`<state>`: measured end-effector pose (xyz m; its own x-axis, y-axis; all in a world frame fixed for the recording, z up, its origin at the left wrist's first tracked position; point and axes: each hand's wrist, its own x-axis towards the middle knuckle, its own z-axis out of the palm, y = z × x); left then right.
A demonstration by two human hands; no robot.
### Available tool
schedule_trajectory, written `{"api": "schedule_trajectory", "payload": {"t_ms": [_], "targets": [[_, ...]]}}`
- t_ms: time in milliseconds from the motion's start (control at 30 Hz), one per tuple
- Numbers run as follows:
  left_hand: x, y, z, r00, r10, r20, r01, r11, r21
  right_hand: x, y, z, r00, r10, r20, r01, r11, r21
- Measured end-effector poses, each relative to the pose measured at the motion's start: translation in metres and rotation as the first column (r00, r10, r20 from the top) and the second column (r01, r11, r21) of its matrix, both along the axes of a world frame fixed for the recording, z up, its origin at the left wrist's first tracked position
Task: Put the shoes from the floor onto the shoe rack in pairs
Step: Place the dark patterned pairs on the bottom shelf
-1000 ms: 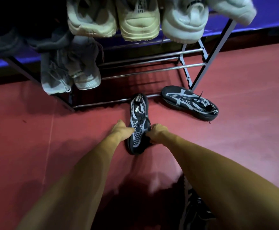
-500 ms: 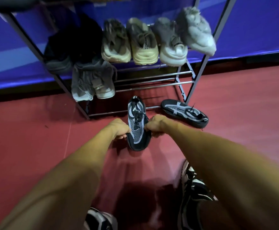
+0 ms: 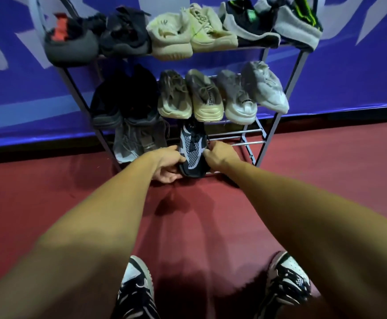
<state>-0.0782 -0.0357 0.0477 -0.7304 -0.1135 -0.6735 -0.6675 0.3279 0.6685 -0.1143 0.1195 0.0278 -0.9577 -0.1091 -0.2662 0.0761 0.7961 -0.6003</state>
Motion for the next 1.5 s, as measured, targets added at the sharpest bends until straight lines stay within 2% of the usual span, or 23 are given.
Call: {"api": "schedule_trajectory", "payload": {"t_ms": [233,467,667,867,1033,1167,1267,1500], "targets": [[-0.036,-0.019,-0.042,0.989,0.04,0.141,-0.053,0.994,0.09,-0.026,-0.021,-0.035,0.999,-0.011,-0.046,0.014,0.998,0.059],[-0.069,-0.024,-0.068,0.986,0.164,0.007,-0.165,0.986,0.025,-0.063,-0.035,-0.054,0.999,-0.048,-0.009,0.048,0.999,0.011],[-0.087,-0.021,-0.08,0.949,0.309,-0.057,-0.308,0.951,0.021,-0.072,-0.044,-0.073,0.994,-0.086,0.06,0.093,0.989,-0.114],[-0.085,-0.016,-0.089,0.931,0.343,-0.129,-0.346,0.938,-0.002,-0.069,-0.044,-0.08,0.99,-0.108,0.087,0.121,0.977,-0.176],[-0.068,-0.008,-0.084,0.946,0.27,-0.182,-0.279,0.96,-0.027,-0.06,-0.037,-0.076,0.995,-0.052,0.084,0.067,0.98,-0.189],[-0.049,0.004,-0.074,0.986,0.091,-0.137,-0.099,0.993,-0.058,-0.046,-0.023,-0.069,0.998,0.044,0.055,-0.034,0.985,-0.169],[-0.04,0.02,-0.065,0.99,-0.035,-0.133,0.024,0.996,-0.082,-0.037,-0.008,-0.064,0.995,0.079,0.068,-0.071,0.991,-0.112],[-0.03,0.052,-0.064,0.977,-0.179,-0.111,0.153,0.966,-0.207,-0.02,0.046,-0.072,0.993,0.076,0.087,-0.078,0.997,0.017]]}}
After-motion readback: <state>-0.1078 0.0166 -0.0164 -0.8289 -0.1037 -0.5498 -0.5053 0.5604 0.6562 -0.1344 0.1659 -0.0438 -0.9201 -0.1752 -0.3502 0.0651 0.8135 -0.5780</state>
